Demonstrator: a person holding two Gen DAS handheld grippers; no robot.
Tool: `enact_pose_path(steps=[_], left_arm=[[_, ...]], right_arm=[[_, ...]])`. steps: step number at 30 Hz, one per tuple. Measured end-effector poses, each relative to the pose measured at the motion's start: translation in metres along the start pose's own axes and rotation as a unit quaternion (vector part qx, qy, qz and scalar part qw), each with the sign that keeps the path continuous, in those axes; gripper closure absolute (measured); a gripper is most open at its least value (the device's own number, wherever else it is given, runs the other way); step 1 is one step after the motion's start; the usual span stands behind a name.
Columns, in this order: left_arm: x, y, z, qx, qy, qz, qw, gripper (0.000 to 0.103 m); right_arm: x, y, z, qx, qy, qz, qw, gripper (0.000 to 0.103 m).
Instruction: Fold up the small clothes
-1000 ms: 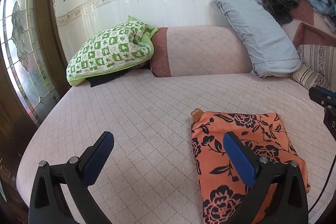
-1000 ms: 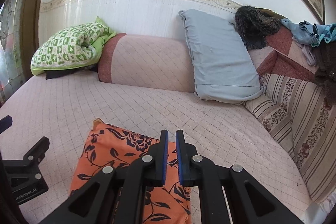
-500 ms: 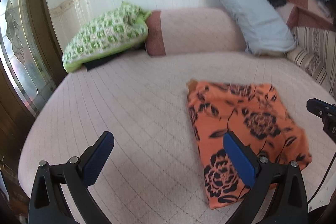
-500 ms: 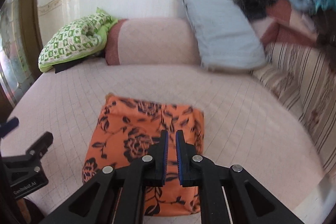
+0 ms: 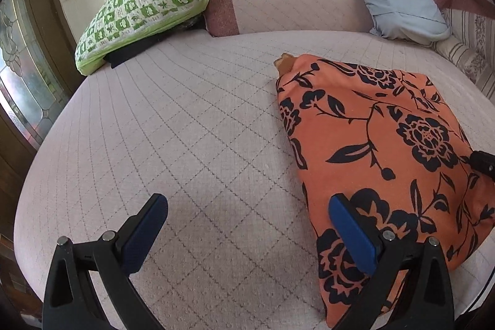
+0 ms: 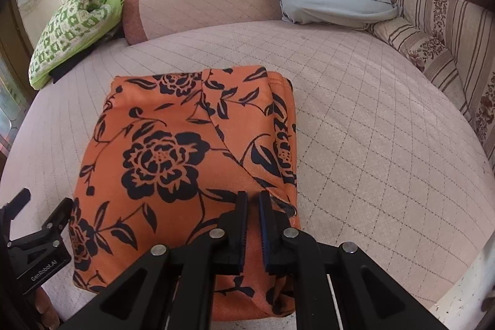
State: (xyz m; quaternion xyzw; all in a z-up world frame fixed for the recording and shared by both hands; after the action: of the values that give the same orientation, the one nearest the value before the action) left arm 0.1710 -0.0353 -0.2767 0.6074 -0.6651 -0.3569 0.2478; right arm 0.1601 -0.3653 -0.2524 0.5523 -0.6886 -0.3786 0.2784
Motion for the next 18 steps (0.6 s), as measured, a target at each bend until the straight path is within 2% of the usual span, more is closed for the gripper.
enact_pose_path(steps=[4, 7, 10, 15, 18], left_arm=[[0.0, 0.002, -0.007, 0.005, 0.003, 0.007, 1.0, 0.0], [0.0, 0.002, -0.01, 0.009, 0.002, 0.01, 0.9999, 0.0], [0.003, -0.002, -0.009, 0.006, -0.002, 0.009, 0.9999, 0.0], [0.004, -0.006, -0.008, 0.003, -0.005, 0.006, 1.0, 0.0], [0.004, -0.006, -0.008, 0.005, -0.009, 0.003, 0.9999, 0.0]], right_arm=[[-0.004, 0.007, -0.02, 0.024, 0.0, -0.016, 1.0, 0.094], [-0.01, -0.003, -0.029, 0.011, -0.015, -0.045, 0.999, 0.094], [-0.013, -0.029, -0.019, -0.035, -0.023, -0.058, 0.997, 0.093], [-0.016, -0.035, -0.018, -0.033, -0.013, -0.053, 0.998, 0.093], [-0.014, -0.035, -0.017, -0.031, -0.03, -0.07, 0.997, 0.093]])
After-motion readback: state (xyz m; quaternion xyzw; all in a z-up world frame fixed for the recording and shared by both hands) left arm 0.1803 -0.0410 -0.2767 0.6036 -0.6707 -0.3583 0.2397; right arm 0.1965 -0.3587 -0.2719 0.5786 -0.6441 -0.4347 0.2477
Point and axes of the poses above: each gripper's, at about its wrist camera, not at the fingertips, and y roughly against the way its jaws point, x to its right, z to its underside, the point moved 10 cm from there along -y, roughly the way its jaws point, and after that the axes turned 4 degrees about y, right-handed, at the moved point
